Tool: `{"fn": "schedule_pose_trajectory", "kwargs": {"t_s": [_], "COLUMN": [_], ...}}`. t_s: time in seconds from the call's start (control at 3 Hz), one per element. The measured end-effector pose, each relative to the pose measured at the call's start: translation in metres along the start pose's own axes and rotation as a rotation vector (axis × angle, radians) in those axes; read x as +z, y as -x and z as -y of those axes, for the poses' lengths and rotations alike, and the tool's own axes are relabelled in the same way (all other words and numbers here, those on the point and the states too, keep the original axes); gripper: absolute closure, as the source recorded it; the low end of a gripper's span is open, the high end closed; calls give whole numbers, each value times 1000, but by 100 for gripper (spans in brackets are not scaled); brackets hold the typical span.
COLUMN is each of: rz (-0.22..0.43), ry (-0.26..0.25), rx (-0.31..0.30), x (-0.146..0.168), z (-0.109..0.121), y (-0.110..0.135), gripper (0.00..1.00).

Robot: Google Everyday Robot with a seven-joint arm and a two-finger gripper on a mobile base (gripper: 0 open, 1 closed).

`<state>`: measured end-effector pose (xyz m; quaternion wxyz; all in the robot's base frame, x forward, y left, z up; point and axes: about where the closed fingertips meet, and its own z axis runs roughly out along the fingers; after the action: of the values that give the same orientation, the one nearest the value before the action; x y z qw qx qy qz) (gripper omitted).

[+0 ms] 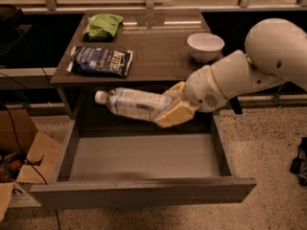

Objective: Place blue plastic bottle into top drawer

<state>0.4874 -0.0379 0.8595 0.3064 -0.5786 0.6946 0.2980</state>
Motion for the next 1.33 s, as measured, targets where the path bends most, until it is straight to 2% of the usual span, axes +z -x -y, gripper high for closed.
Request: {"fn": "schedule_pose_trajectory", "kwargs": {"t_s": [0.33,0.67,1.33], "rz": [-77,-166,-293], "ry": [103,86,-43], "rx": [-8,60,254], "x": [36,71,134], "z": [-25,-24,5], "y": [-26,-53,-104], "gripper": [100,100,100]}}
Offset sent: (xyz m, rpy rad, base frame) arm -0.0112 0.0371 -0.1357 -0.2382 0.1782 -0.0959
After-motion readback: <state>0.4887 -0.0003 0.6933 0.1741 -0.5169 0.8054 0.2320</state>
